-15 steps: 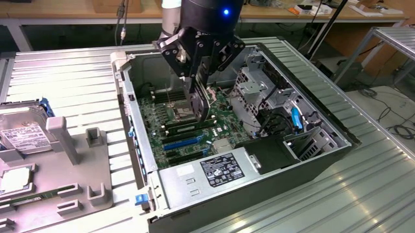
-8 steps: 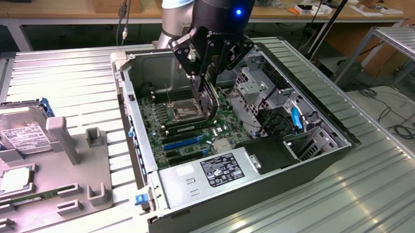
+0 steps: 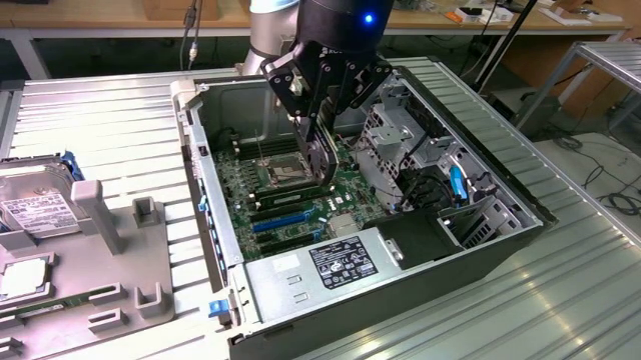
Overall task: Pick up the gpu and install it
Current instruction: 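Insert the gpu into the slot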
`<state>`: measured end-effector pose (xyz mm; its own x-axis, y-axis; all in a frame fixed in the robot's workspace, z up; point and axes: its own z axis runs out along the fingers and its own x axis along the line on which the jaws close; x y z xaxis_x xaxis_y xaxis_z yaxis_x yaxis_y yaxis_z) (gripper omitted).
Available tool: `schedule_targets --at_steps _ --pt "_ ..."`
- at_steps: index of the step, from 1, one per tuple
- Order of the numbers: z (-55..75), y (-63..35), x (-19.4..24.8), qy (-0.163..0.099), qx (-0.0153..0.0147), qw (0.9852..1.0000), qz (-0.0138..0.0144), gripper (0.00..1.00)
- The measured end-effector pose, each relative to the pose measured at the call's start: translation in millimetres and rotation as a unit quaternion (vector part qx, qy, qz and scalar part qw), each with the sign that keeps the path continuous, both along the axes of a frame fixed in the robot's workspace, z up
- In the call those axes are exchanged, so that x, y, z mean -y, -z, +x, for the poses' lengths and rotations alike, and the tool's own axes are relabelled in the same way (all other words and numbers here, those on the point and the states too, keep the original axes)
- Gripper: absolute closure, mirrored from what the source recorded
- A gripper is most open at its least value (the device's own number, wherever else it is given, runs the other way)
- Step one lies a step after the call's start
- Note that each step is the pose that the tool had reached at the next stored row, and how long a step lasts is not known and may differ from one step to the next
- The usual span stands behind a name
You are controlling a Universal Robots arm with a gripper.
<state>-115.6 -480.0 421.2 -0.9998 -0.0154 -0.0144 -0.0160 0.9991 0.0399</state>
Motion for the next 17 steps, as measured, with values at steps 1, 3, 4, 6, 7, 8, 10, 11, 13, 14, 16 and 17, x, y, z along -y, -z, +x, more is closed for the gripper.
schedule_targets --at_steps 1,3,4,6,7,8,10,11,13,14,16,17 --pt "0.0 0.0 0.0 0.0 0.0 1.0 0.0 0.73" --pt "0.0 0.0 0.0 0.0 0.0 1.0 0.0 0.73" --pt "0.0 0.0 0.0 0.0 0.0 1.0 0.0 0.73" --pt "0.0 0.0 0.0 0.0 0.0 1.0 0.0 0.73" --pt "0.7 0.0 0.0 0.0 0.0 1.0 0.0 0.73" --pt "1.8 0.0 -0.1 0.0 0.0 1.0 0.0 0.73" --pt "5.6 0.0 0.0 0.0 0.0 1.0 0.0 0.73" --pt "7.2 0.0 0.0 0.0 0.0 1.0 0.0 0.73" --pt "11.3 0.0 0.0 0.0 0.0 1.0 0.0 0.73" --pt "12.9 0.0 0.0 0.0 0.0 1.0 0.0 0.73" --pt "16.0 0.0 0.0 0.0 0.0 1.0 0.0 0.73" --pt "16.7 0.0 0.1 0.0 0.0 1.0 0.0 0.73"
